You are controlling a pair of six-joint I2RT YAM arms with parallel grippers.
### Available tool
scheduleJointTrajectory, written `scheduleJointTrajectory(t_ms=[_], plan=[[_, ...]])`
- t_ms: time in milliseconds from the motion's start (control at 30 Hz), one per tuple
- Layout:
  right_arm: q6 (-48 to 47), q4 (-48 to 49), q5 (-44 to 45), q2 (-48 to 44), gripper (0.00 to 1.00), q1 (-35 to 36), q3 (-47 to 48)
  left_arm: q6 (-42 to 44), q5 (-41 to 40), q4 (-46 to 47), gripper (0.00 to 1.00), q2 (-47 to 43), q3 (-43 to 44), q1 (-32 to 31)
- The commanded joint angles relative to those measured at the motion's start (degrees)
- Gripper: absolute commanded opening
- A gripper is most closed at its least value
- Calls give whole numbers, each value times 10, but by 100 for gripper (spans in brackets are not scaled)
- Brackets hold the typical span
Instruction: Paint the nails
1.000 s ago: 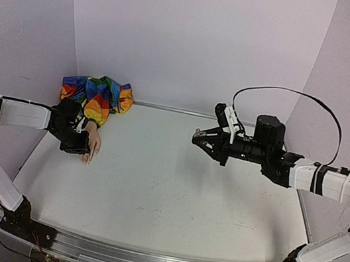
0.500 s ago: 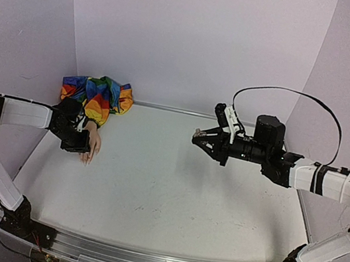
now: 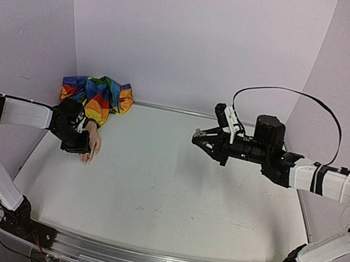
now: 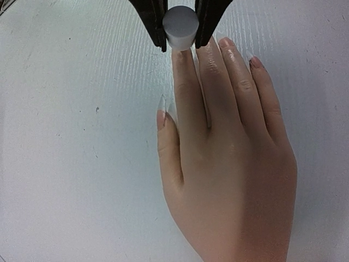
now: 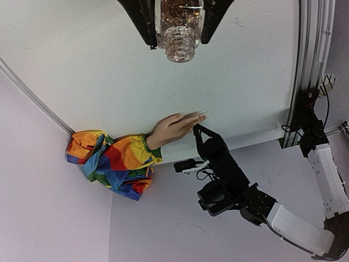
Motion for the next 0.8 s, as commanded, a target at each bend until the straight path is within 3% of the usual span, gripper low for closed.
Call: scheduleJointTrajectory(t_ms=[0,433,767], plan=[[7,30,-18,-5,0,-4,12,-2,7,18,0,-13,-4,3],[8,30,-21,-11,0,-4,11,-7,23,20,0,-50,-35,3],[8,31,-21,-11,0,-4,9,-10,18,18,0,-63,-7,3]])
